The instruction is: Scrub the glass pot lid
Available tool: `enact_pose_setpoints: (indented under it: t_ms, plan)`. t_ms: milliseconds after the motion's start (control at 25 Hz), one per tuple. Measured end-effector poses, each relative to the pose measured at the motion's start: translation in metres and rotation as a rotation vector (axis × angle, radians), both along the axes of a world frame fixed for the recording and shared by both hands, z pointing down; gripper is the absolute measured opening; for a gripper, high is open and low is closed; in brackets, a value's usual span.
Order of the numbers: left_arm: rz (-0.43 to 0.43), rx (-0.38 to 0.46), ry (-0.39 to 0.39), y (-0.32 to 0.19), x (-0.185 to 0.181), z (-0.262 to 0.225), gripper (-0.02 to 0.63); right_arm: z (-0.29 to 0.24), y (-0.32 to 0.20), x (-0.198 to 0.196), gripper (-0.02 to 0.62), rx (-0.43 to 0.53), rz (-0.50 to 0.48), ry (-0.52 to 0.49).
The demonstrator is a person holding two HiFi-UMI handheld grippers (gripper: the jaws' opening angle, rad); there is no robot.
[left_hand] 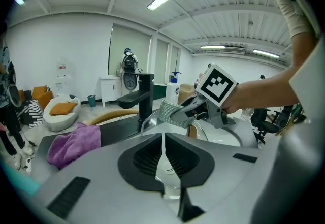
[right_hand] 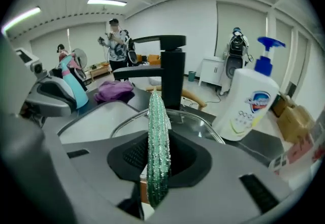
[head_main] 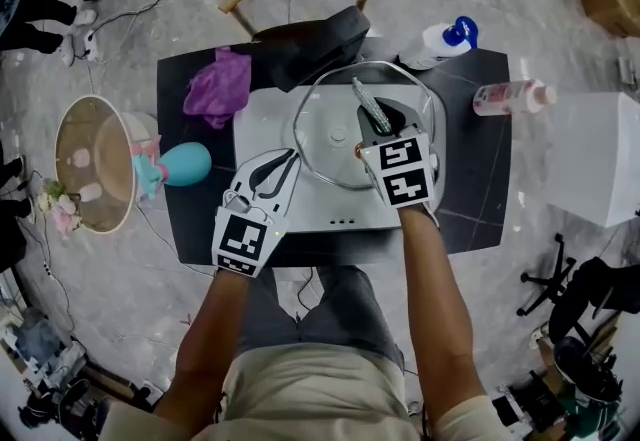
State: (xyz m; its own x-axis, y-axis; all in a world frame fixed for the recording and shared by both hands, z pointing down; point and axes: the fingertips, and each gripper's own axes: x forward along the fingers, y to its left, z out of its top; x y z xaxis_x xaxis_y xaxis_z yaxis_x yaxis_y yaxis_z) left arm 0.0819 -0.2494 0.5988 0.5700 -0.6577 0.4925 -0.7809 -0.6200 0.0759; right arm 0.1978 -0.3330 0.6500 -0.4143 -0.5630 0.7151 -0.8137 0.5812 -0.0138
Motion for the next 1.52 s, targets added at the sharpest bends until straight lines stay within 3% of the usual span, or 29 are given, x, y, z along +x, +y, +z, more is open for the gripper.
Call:
enact_pose_setpoints:
  t_ms: [320,520,720,920,1200,1320,1520]
  plan:
    - [-0.018,0.000,0.003,-0.001,-0.014,0.001,0.034,0.018,0.051,-0.078,0.086,-0.010,-0.315,0.166]
    - [-0.014,0.008,0.003,-0.003,-0.015,-0.001,0.034,0.055,0.101,-0.085,0.087,-0.101,-0.323,0.143]
    - [-0.017,0.003,0.005,-0.003,-0.016,0.002,0.034,0.078,0.141,-0.044,0.087,-0.193,-0.244,0.124]
    - [-0.009,0.006,0.009,-0.003,-0.009,0.001,0.033,0.077,0.137,0.036,0.091,-0.243,-0.053,0.073]
    - [0.005,0.006,0.011,-0.001,0.002,0.001,0.033,0.053,0.086,0.131,0.092,-0.153,0.198,0.077]
    - [0.007,0.007,0.009,0.001,0.004,-0.001,0.034,0.046,0.051,0.134,0.089,-0.117,0.218,0.081]
    - [-0.002,0.007,0.009,0.005,0.000,-0.002,0.034,0.021,0.003,0.101,0.087,-0.047,0.147,0.072]
